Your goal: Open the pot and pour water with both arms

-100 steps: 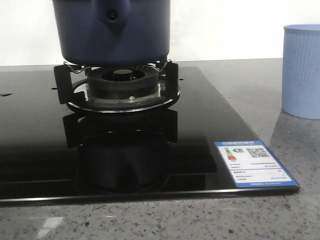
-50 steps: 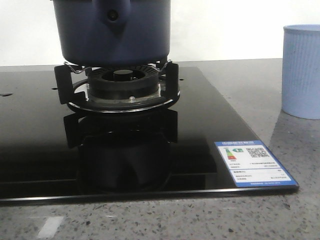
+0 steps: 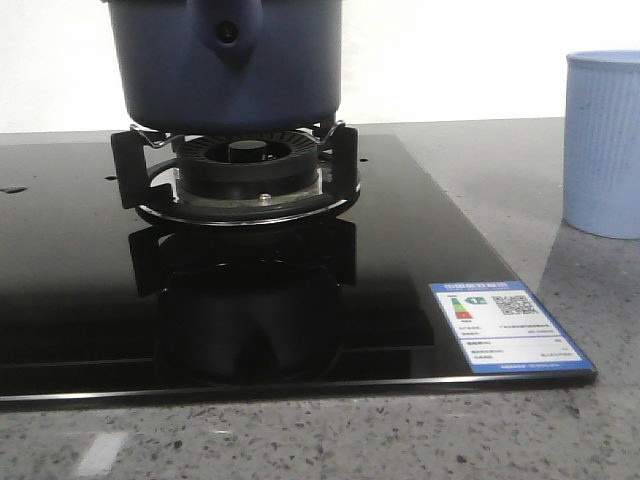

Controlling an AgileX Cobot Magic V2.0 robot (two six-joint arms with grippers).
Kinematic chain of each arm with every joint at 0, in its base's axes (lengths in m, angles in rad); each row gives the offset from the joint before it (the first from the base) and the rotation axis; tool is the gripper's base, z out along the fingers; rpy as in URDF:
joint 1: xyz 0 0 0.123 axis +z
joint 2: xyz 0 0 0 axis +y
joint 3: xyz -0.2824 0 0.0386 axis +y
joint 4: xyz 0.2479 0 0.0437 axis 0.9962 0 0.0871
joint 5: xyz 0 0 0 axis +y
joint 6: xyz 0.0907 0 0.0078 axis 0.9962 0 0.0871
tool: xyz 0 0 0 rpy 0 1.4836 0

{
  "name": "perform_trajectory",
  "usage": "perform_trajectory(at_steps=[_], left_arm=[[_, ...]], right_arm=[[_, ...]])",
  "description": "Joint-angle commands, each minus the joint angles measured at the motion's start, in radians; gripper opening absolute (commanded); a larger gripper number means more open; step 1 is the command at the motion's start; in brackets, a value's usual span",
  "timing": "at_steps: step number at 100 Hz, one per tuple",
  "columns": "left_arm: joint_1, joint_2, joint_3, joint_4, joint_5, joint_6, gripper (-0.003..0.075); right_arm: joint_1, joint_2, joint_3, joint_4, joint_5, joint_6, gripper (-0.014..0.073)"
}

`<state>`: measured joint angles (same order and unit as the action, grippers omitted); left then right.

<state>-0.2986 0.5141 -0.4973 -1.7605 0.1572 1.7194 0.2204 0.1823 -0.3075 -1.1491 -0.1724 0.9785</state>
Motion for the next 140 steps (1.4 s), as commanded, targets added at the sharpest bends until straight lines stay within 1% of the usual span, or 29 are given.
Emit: perform_trajectory(at_steps=[1,11,23,88,94,114,119,121,124,127,131,132,133,136,137,139,140], left_arm=[[0.000,-0.062,0.059,-0.022,0.015,-0.002,-0.0019],[0.000,-0.119,0.135,-0.022,0.015,-0.002,-0.0019],[0.000,-0.148,0.174,-0.022,0.024,-0.002,-0.0019],[0.000,-0.150,0.177,-0.022,0.039,-0.002,-0.0019],[0.000,-0.150,0.177,-0.022,0.006,-0.002,-0.0019],[0.000,-0.150,0.198,-0.015,-0.010,-0.002,-0.0019],[0.000,-0.150,0.198,0.043,-0.030,-0.006,-0.0019],[0.000,-0.150,0.198,0.091,-0.035,-0.019,-0.0019],[0.000,-0.150,0.198,0.176,-0.038,-0.060,-0.0019],[0.005,-0.150,0.195,0.310,-0.042,-0.125,-0.0019],[0.018,-0.156,0.195,0.460,-0.048,-0.274,-0.0019],[0.020,-0.158,0.195,0.523,-0.049,-0.304,-0.0019],[0.026,-0.160,0.195,0.556,-0.051,-0.368,-0.0019],[0.041,-0.163,0.197,0.725,-0.051,-0.503,-0.0019],[0.045,-0.166,0.198,0.758,-0.051,-0.572,-0.0019],[0.058,-0.168,0.202,0.853,-0.048,-0.639,-0.0019],[0.066,-0.173,0.202,0.883,-0.045,-0.704,-0.0019]], right_arm=[[-0.008,-0.040,0.000,0.005,-0.014,0.000,-0.0067],[-0.008,-0.078,0.016,0.005,-0.012,0.000,-0.0067],[-0.008,-0.082,0.014,0.005,-0.027,0.000,-0.0067],[-0.008,-0.082,0.016,0.005,-0.030,0.000,-0.0067],[-0.008,-0.082,0.016,0.005,-0.030,0.000,-0.0067],[-0.008,-0.082,0.016,0.005,-0.030,0.000,-0.0067],[-0.008,-0.082,0.016,0.005,-0.030,0.000,-0.0067],[-0.008,-0.082,0.016,0.005,-0.030,0.000,-0.0067],[-0.008,-0.082,0.016,0.005,-0.030,0.000,-0.0067],[-0.008,-0.082,0.016,0.005,-0.030,0.000,-0.0067],[-0.008,-0.082,0.016,0.005,-0.030,0.000,-0.0067],[-0.008,-0.082,0.016,0.005,-0.030,0.000,-0.0067],[-0.008,-0.082,0.016,0.005,-0.030,0.000,-0.0067],[-0.008,-0.082,0.016,0.005,-0.030,0.000,-0.0067],[-0.008,-0.082,0.016,0.005,-0.030,0.000,-0.0067],[-0.008,-0.082,0.016,0.005,-0.030,0.000,-0.0067],[-0.008,-0.082,0.016,0.005,-0.030,0.000,-0.0067]])
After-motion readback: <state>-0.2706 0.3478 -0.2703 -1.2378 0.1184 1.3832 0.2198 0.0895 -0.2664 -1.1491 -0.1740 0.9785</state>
